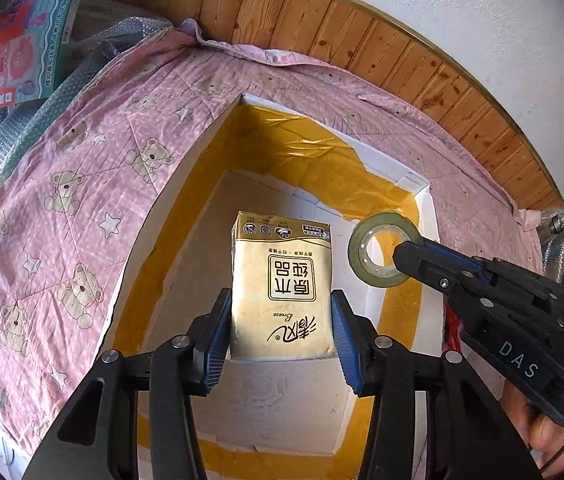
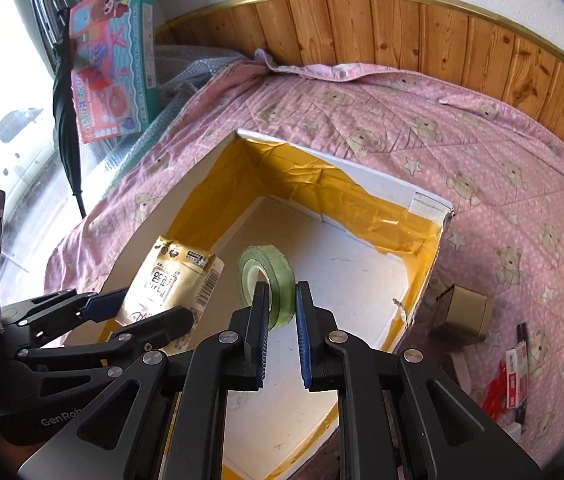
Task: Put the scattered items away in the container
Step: 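Carry the tissue pack and tape roll over the cardboard box with both tools, then open both tools to drop the tissue pack and tape roll into the box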
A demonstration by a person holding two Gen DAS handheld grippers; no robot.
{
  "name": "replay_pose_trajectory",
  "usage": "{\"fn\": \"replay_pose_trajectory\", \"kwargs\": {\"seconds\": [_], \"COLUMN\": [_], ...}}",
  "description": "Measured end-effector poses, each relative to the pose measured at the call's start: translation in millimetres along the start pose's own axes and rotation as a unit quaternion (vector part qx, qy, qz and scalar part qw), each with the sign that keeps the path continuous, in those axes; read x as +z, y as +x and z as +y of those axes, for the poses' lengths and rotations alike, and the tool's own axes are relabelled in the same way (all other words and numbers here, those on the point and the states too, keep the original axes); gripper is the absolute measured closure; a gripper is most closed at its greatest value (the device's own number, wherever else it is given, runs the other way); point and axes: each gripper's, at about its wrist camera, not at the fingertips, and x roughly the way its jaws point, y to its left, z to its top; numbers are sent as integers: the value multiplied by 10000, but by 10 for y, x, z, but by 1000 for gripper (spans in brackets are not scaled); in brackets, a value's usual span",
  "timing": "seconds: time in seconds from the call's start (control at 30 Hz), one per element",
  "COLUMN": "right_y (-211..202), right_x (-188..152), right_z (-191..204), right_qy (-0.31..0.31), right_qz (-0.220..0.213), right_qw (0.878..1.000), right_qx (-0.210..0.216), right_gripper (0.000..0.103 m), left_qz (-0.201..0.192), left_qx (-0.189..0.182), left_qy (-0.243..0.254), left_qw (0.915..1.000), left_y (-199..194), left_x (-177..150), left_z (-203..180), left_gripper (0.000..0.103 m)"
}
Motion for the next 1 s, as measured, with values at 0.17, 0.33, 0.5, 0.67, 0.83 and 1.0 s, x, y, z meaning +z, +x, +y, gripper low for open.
{"fn": "replay_pose_trajectory", "kwargs": {"seconds": [0.17, 0.33, 0.5, 0.67, 0.83, 1.0], "right_y": [168, 314, 406, 495, 584, 640], "right_x": [116, 197, 247, 303, 364, 367], "right_z": [-46, -128, -189, -267, -342, -369], "right_qy": [-90, -84, -37, 20, 75, 136], "right_qz": [221, 375, 457, 640, 836, 877], "right_qw": [9997, 9991, 9988, 9979, 9963, 9960], "right_qx": [-107, -179, -156, -110, -158, -142], "right_gripper": [89, 89, 89, 89, 89, 88], "left_qz": [180, 371, 532, 737, 945, 1127], "left_qx": [346, 428, 462, 420, 524, 708], "left_qy": [281, 355, 414, 424, 459, 392], "left_qw": [9988, 9978, 9967, 9955, 9931, 9903], "left_y": [154, 285, 414, 532, 680, 881], "left_x": [86, 177, 247, 312, 397, 532], "left_z": [-44, -61, -100, -137, -144, -77], "left_gripper": [54, 54, 54, 54, 54, 54]}}
